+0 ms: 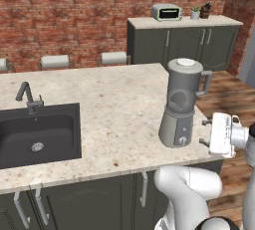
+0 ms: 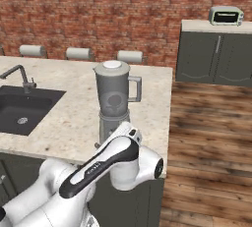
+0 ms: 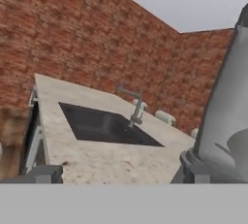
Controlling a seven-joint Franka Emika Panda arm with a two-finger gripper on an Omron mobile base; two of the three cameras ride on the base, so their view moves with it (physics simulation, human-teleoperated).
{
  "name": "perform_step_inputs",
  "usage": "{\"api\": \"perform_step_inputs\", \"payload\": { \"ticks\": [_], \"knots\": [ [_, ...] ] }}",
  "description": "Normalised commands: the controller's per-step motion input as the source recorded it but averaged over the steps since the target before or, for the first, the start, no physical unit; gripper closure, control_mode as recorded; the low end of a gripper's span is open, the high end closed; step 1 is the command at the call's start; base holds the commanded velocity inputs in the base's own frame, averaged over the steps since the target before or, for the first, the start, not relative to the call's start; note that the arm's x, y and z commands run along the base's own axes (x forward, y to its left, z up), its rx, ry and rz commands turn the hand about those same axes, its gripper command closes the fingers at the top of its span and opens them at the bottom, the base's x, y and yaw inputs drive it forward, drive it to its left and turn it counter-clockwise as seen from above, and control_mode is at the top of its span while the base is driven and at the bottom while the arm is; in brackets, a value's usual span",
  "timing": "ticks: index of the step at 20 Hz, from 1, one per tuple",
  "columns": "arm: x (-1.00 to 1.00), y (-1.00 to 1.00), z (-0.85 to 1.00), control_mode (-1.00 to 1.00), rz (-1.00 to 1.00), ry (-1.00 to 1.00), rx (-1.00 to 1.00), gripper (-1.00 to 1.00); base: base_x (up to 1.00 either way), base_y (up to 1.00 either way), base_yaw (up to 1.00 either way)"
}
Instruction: Open the blender lid, put the mango in the blender, close the lid, and start the blender.
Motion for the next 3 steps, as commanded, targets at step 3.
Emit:
{"api": "perform_step_inputs", "payload": {
  "ticks": [3],
  "knots": [
    [-0.17, 0.00, 0.25, -1.00, -0.01, -0.05, 0.00, -1.00, 0.00, 0.00, 0.00]
  ]
}}
